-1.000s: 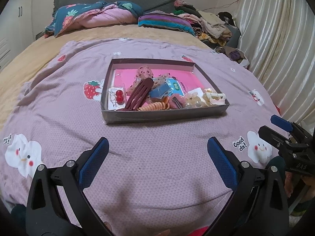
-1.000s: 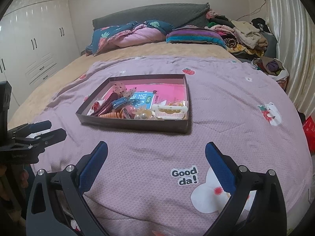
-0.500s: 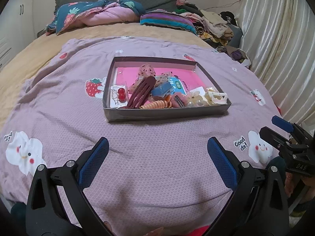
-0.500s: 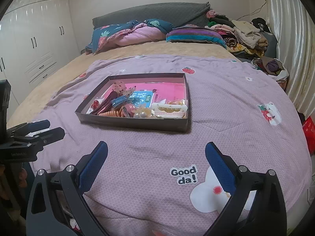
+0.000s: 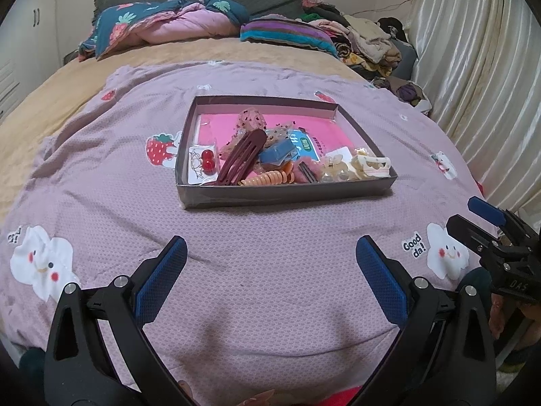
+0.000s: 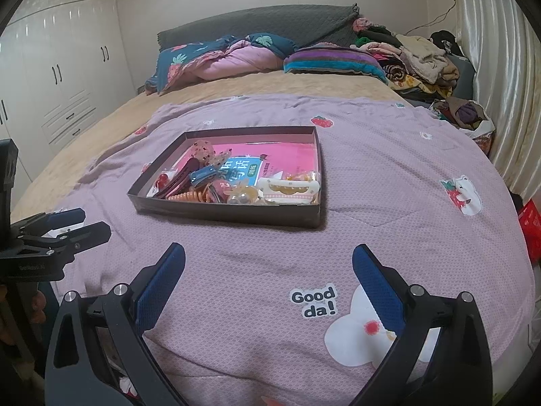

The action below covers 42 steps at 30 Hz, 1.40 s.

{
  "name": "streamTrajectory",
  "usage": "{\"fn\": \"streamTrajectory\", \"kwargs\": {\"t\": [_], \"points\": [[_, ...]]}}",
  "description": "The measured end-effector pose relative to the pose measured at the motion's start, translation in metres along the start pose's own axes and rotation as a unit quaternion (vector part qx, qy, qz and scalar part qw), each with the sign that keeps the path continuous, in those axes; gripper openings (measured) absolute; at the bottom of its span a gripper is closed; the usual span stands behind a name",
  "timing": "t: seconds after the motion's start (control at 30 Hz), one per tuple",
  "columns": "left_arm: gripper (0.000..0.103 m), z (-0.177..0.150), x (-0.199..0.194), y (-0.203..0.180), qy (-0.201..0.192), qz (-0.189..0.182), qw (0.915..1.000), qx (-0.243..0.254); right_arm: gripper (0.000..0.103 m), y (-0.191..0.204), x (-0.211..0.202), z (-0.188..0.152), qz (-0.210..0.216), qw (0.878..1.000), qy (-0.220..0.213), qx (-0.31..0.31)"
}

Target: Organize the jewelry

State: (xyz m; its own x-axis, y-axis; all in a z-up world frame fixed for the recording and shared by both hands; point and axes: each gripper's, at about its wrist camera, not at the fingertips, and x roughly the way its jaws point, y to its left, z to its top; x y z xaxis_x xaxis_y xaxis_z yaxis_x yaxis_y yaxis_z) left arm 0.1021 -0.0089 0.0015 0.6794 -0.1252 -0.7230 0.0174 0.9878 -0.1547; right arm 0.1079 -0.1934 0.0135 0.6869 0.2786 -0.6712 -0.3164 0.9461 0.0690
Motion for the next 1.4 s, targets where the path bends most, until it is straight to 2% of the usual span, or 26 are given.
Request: {"fn": "streamTrajectory", "kwargs": {"t": [1.0,1.27,1.4], "points": [[0.093,0.000,-0.001,0.005,0.000,0.005,1.0000,-0.001,0.099,-0.006,-0.004,0.003,-0.004,1.000,-0.004,-0.002],[0.093,0.003,0.005,0.016,0.005,-0.006,0.9997,-0.025,0.099,-0.011,-0.003,0.008,-0.014,1.000,-0.007,0.005],[0.093,0.011,0.016,0.037,0.005,0.028,0.9985,-0.047,0.099,-0.029,0.009,0.018,-0.029,0.999,-0.007,0.022]]}}
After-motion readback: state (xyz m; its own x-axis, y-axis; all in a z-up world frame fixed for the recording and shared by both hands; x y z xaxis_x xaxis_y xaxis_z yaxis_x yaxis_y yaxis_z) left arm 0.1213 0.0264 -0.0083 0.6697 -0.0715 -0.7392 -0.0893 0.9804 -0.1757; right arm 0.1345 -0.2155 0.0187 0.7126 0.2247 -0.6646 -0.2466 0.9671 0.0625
